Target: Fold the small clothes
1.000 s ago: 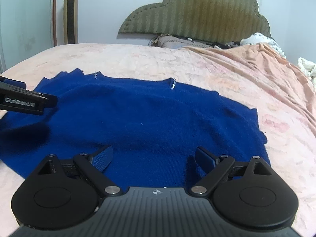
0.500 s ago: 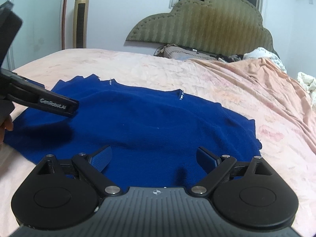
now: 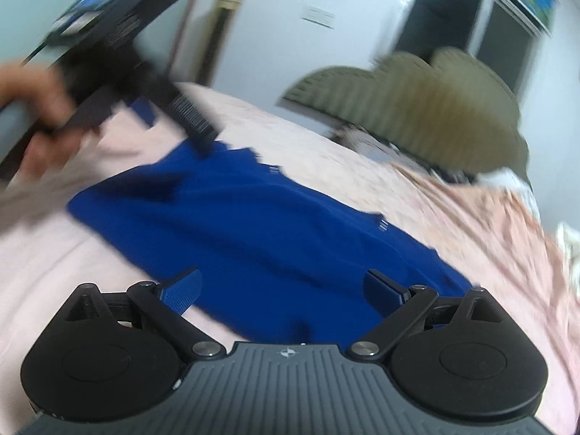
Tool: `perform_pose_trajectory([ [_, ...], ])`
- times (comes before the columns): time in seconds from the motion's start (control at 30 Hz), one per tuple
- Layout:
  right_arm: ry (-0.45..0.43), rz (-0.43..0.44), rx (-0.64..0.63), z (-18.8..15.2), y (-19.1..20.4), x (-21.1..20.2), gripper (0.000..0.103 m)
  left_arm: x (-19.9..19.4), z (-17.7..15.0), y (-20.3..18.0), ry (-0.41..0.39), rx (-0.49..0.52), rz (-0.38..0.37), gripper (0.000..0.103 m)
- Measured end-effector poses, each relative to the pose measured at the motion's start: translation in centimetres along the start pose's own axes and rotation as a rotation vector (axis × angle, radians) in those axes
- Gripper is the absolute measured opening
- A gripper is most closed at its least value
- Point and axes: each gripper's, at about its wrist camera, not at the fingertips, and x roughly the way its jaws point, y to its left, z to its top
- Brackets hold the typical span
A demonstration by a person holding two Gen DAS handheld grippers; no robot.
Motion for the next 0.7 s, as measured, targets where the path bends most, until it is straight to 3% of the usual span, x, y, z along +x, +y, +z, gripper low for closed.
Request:
perform_pose_trajectory([
  [0.2,-0.008,0.023,-0.213,0.2,6.0,0.0,0.096,3.1,1.2,3.9,0.101,-0.120,-0.153,0.088],
  [0.33,-0.027,-0.042,-0.332,0.5,8.9,0.8,0.096,6.1,1.2,5.1,0.165,-0.211,-0.275,0.088],
  [0.43,-0.036,-0.071,-0.359,1.4,10.1,1.8,0.095,7.5,1.5,5.1,0.153,-0.234,-0.331,0.094],
  [0.6,-0.040,-0.081,-0.360,3.1,10.9,4.0,0.090,9.9,2.8,4.9,0.145,-0.274,-0.413,0.096],
  [0.67,-0.048,-0.080,-0.357,3.8,11.2,5.0,0.085,11.1,3.5,4.9,0.147,-0.308,-0.448,0.095],
  [0.7,-0.053,-0.083,-0.365,3.9,11.5,5.3,0.077,11.6,3.9,4.8,0.147,-0.315,-0.455,0.093],
])
